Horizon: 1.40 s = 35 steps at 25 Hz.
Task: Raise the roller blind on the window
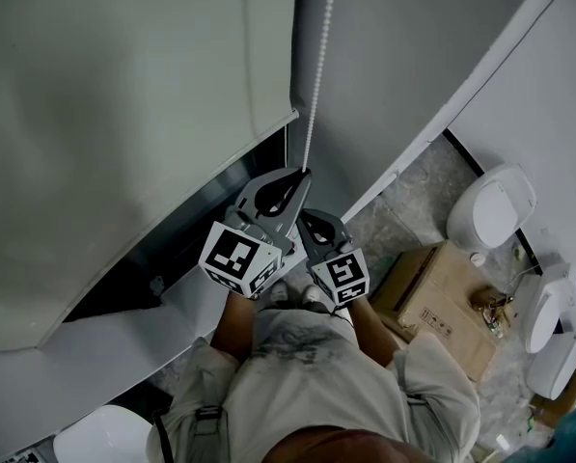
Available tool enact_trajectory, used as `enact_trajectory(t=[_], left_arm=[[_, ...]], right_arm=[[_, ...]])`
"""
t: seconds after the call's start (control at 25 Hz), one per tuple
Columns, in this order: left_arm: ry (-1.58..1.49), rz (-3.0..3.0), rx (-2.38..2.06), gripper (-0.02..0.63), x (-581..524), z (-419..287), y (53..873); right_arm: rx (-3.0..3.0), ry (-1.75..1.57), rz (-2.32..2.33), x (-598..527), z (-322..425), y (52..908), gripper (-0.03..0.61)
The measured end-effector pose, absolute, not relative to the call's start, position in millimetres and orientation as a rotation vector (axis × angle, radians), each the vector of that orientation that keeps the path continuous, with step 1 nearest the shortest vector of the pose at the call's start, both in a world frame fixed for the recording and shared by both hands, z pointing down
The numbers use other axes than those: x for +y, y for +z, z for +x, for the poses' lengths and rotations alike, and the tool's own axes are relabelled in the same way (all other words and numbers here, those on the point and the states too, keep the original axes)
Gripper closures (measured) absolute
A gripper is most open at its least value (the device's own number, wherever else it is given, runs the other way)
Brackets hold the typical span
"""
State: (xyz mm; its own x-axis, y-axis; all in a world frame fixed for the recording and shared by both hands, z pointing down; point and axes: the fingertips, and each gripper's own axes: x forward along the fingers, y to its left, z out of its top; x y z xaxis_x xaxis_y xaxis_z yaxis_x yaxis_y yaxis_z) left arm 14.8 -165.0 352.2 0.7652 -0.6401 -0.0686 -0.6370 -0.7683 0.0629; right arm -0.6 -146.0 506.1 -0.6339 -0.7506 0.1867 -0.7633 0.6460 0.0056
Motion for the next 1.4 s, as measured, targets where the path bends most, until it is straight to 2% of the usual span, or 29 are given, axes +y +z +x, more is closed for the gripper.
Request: enact_trajectory(t=[0.84,1.16,1.4], left_arm=[[-0.033,2.848,-1.062,0.603,-160.4,12.2,402.3],[-0.021,2.847,-1.075,0.603,-159.0,10.0,402.1],[-0.026,2.837,-1.086,0.603,-159.8,8.0,405.1]], right_arm=[[-2.621,0.202,1.213,-133.8,-1.5,554.0,0.566],[-2.632,0.168,1.179,-125.8,-3.5,547.2,0.558],[-2.667,0.064,1.208,-123.6,2.4,510.6,0.538]])
